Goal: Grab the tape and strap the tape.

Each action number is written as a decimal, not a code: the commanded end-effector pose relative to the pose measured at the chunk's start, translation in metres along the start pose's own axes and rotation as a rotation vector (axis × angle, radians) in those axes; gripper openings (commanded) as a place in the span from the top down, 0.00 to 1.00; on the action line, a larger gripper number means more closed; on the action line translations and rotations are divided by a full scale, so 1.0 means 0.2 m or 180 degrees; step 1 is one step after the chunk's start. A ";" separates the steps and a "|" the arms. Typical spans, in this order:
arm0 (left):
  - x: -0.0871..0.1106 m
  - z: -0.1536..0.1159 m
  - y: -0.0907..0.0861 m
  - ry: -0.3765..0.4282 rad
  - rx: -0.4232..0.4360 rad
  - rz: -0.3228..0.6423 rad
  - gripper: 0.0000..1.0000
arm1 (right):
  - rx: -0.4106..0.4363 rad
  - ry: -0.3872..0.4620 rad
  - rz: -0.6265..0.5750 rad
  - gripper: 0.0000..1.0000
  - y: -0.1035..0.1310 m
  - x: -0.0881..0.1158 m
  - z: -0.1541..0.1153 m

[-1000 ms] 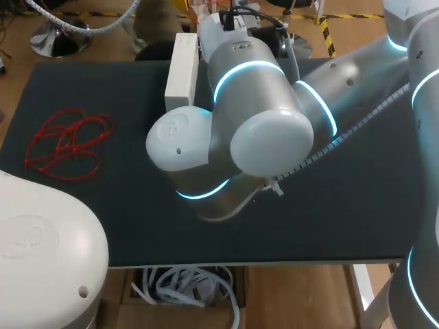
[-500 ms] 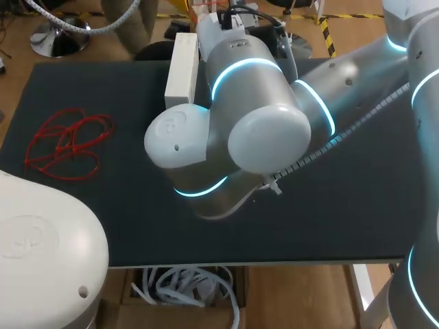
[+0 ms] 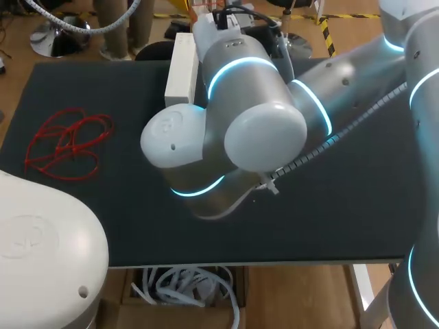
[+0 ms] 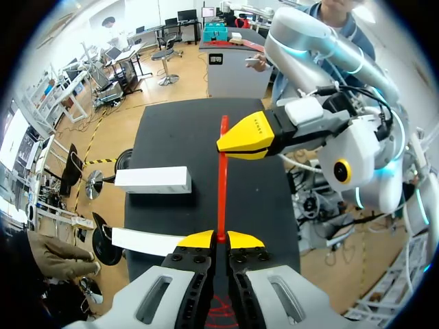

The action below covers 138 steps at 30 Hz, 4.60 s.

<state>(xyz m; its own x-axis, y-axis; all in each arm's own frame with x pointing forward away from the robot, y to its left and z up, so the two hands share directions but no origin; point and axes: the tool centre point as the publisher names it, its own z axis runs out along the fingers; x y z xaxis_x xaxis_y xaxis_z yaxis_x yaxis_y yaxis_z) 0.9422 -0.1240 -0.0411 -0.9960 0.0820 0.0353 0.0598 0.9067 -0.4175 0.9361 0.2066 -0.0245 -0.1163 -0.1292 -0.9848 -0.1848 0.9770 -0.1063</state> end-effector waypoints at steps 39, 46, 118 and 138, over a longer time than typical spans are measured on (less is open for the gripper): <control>0.00 0.00 0.00 0.0004 -0.0010 -0.0004 1.00 | -0.0186 0.0054 -0.0082 1.00 0.24 -0.01 0.10; 0.00 0.00 0.00 0.0004 -0.0010 -0.0004 1.00 | -0.0196 0.0051 -0.0093 1.00 0.26 -0.02 0.11; 0.00 0.00 0.00 0.0004 -0.0010 -0.0004 1.00 | 0.0344 -0.0055 -0.0373 0.00 -0.67 -0.32 -0.01; 0.11 0.28 0.76 0.0299 -0.0389 -0.0850 1.00 | 0.0295 0.0071 -0.0623 0.00 -0.64 -0.33 0.03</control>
<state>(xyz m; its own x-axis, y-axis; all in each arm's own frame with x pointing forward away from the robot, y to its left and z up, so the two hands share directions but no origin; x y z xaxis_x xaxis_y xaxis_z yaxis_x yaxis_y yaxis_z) 0.9260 -0.0359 -0.1292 -0.9724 -0.1235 0.1981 -0.1704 0.9556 -0.2406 0.9749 0.0904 0.0507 -0.1020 -0.3176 -0.9427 -0.1131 0.9452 -0.3062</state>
